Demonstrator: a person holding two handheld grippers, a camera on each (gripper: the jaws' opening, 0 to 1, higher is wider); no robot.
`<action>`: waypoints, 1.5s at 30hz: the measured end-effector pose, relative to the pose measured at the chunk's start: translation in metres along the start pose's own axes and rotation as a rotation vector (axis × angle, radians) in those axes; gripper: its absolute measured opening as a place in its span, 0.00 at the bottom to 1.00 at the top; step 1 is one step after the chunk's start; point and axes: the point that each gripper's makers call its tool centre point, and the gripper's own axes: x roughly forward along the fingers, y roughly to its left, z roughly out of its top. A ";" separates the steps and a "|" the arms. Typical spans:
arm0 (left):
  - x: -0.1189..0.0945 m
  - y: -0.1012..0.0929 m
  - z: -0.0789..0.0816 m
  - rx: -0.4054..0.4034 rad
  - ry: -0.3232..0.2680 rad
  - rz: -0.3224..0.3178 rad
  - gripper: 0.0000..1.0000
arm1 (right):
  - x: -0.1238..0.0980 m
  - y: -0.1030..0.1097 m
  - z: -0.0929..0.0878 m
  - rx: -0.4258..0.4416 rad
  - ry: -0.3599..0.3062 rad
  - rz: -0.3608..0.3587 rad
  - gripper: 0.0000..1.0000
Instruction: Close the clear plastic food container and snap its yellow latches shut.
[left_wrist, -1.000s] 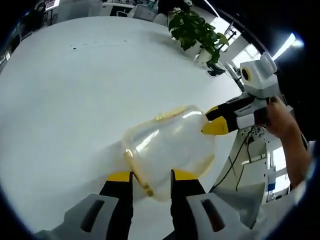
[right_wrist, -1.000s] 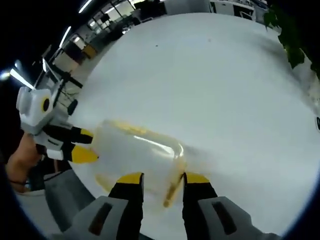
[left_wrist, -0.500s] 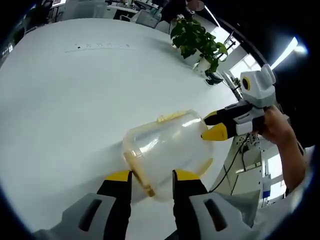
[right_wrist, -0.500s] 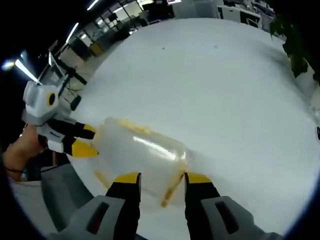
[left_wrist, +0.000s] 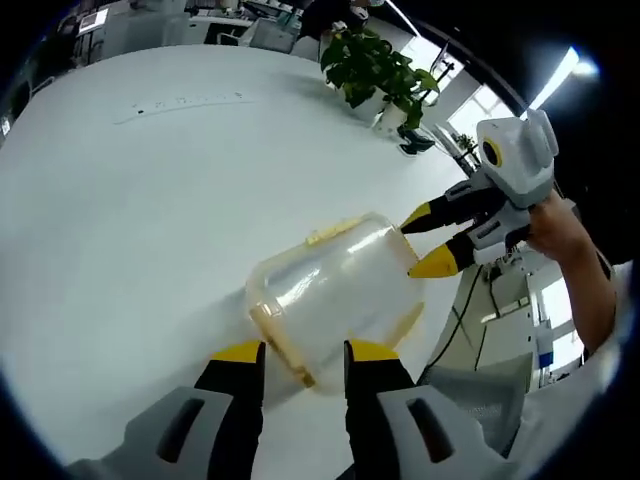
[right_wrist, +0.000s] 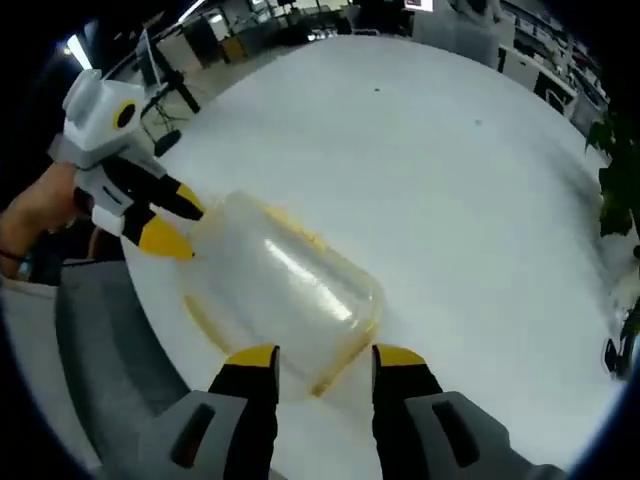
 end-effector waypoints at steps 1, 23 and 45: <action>-0.001 0.001 0.001 0.023 -0.001 0.007 0.30 | -0.001 -0.001 0.001 -0.029 -0.002 -0.011 0.35; -0.014 -0.006 0.016 0.412 0.075 0.031 0.31 | -0.004 0.001 0.003 -0.369 0.106 -0.044 0.32; -0.004 -0.023 0.021 0.789 0.164 -0.009 0.28 | 0.001 0.011 0.014 -0.594 0.144 -0.005 0.24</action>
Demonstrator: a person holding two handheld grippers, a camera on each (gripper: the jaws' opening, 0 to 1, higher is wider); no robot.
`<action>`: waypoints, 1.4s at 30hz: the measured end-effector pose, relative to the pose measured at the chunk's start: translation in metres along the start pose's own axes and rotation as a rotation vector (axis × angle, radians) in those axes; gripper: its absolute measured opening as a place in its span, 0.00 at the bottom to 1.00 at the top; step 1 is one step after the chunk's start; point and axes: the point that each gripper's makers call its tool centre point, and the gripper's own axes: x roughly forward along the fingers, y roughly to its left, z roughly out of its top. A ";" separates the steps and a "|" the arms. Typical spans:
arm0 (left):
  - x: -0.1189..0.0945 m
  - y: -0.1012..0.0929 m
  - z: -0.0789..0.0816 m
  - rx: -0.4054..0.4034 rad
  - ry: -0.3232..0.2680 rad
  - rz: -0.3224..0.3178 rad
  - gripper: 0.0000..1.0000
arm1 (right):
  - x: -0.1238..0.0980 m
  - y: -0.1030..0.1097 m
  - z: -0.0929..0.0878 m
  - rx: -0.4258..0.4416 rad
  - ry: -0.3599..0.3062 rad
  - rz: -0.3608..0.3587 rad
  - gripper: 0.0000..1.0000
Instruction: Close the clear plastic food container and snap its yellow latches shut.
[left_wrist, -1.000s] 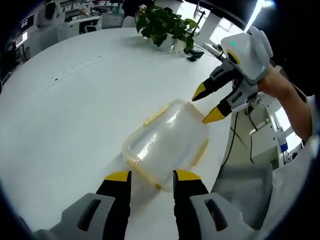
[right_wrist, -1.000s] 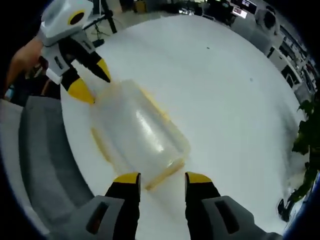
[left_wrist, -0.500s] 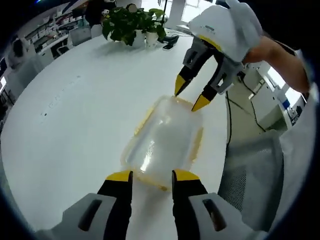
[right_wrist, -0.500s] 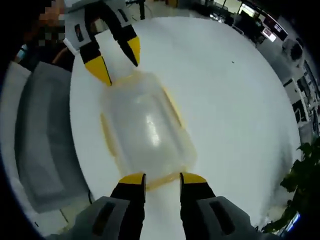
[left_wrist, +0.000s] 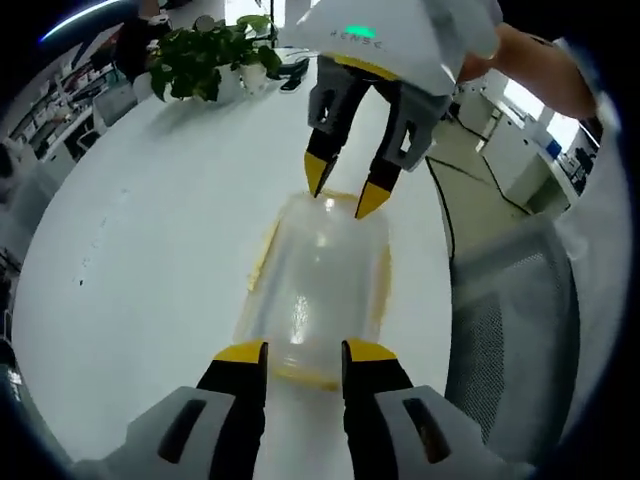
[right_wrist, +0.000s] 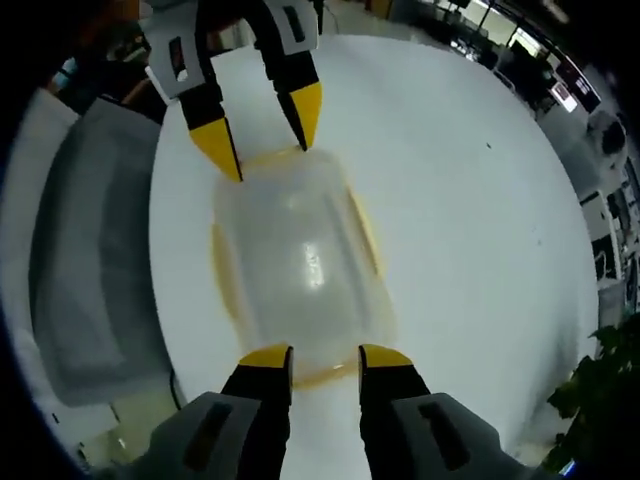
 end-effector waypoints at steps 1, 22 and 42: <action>0.001 0.000 0.000 0.005 0.001 0.000 0.28 | 0.000 0.000 0.001 -0.005 0.000 0.000 0.24; 0.020 -0.007 0.027 0.114 -0.037 -0.034 0.24 | 0.005 0.003 0.021 -0.086 -0.045 0.029 0.19; 0.028 -0.007 0.034 0.130 -0.038 -0.046 0.24 | 0.009 0.004 0.033 -0.099 -0.075 0.039 0.18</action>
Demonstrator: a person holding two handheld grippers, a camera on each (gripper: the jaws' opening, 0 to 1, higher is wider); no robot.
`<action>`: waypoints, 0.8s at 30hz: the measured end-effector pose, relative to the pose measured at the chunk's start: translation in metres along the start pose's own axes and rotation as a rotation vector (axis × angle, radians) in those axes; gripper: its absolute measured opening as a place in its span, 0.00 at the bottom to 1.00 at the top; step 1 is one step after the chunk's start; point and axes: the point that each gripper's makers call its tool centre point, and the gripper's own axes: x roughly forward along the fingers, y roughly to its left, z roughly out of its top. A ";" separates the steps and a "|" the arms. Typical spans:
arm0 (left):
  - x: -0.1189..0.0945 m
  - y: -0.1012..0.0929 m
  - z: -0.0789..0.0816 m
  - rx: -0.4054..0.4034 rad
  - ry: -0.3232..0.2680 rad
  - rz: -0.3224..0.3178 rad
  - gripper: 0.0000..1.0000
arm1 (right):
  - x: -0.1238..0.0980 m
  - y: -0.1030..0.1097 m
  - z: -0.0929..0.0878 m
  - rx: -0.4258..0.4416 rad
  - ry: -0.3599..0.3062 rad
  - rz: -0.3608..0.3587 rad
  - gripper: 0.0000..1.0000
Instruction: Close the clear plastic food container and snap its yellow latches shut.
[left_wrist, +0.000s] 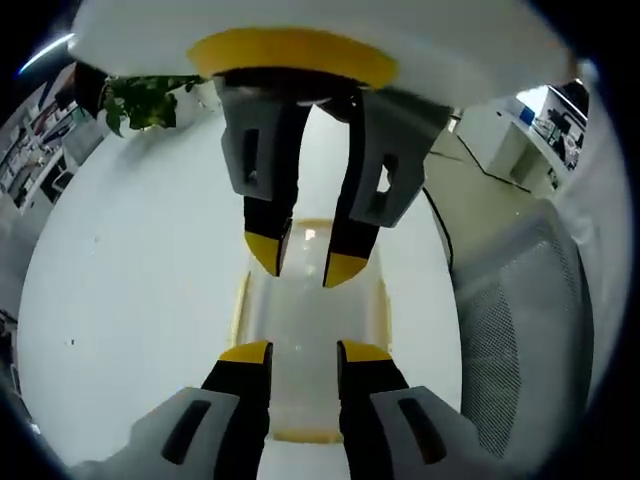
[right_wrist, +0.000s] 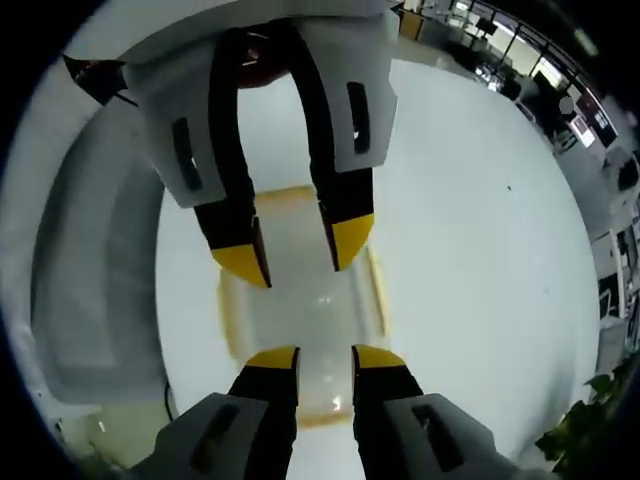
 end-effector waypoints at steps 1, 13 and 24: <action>0.000 0.001 -0.001 0.002 0.003 0.002 0.24 | 0.000 0.000 0.000 -0.001 0.001 -0.001 0.18; 0.000 0.004 -0.003 0.000 0.005 0.005 0.24 | -0.002 0.003 0.001 -0.002 -0.003 0.003 0.18; -0.001 -0.005 -0.005 -0.017 -0.002 -0.005 0.25 | 0.000 -0.003 0.006 -0.021 -0.026 0.012 0.20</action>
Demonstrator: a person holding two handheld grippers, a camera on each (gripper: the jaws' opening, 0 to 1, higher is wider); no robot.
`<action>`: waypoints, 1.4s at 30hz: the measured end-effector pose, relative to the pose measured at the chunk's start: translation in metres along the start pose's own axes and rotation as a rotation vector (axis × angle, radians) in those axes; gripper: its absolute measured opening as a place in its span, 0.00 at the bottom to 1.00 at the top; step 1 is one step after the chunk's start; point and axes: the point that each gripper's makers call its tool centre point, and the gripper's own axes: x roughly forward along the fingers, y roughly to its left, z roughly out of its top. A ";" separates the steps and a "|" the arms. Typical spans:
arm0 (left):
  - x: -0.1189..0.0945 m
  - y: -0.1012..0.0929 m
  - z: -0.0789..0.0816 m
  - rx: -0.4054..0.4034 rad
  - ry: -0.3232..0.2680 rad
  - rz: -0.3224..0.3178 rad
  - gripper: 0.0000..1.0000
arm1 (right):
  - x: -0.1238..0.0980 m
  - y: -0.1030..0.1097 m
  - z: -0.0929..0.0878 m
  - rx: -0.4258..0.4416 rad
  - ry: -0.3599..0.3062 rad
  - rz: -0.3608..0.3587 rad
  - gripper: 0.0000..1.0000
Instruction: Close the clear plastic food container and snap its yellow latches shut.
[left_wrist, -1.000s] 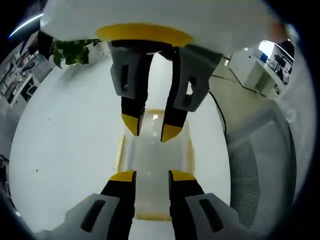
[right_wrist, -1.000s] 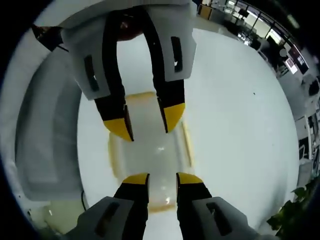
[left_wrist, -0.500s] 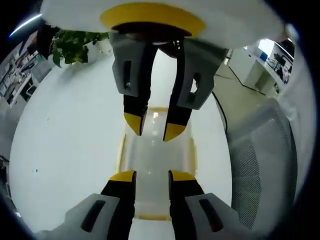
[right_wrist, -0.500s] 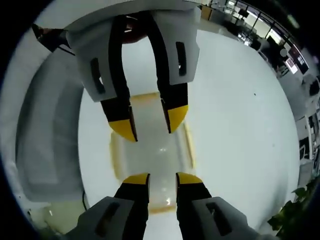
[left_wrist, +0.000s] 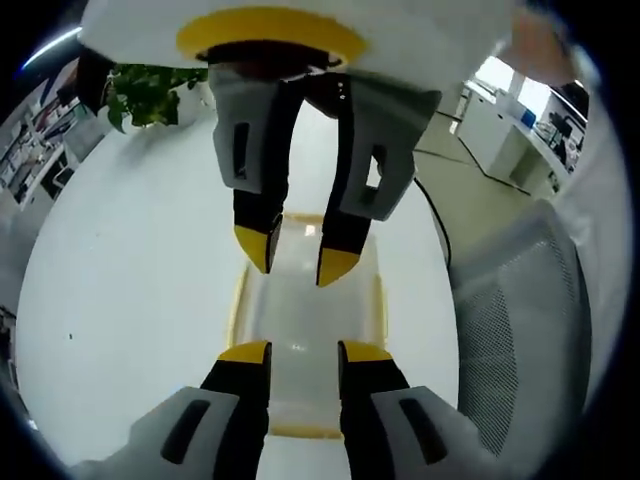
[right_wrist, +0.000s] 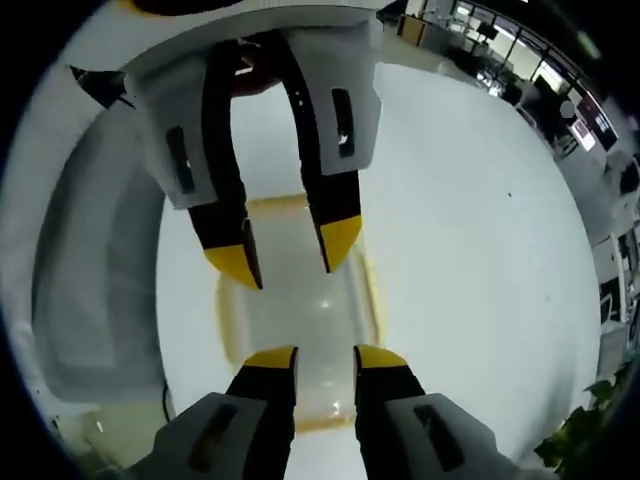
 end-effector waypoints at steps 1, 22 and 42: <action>0.000 -0.001 0.000 -0.001 0.000 -0.003 0.25 | 0.000 0.000 0.000 -0.005 0.000 0.002 0.20; 0.002 -0.021 0.008 -0.042 -0.030 -0.053 0.39 | 0.003 -0.011 0.004 -0.044 -0.004 0.012 0.23; 0.007 -0.033 0.001 -0.042 -0.023 -0.032 0.44 | 0.006 -0.021 0.009 -0.058 -0.007 0.023 0.25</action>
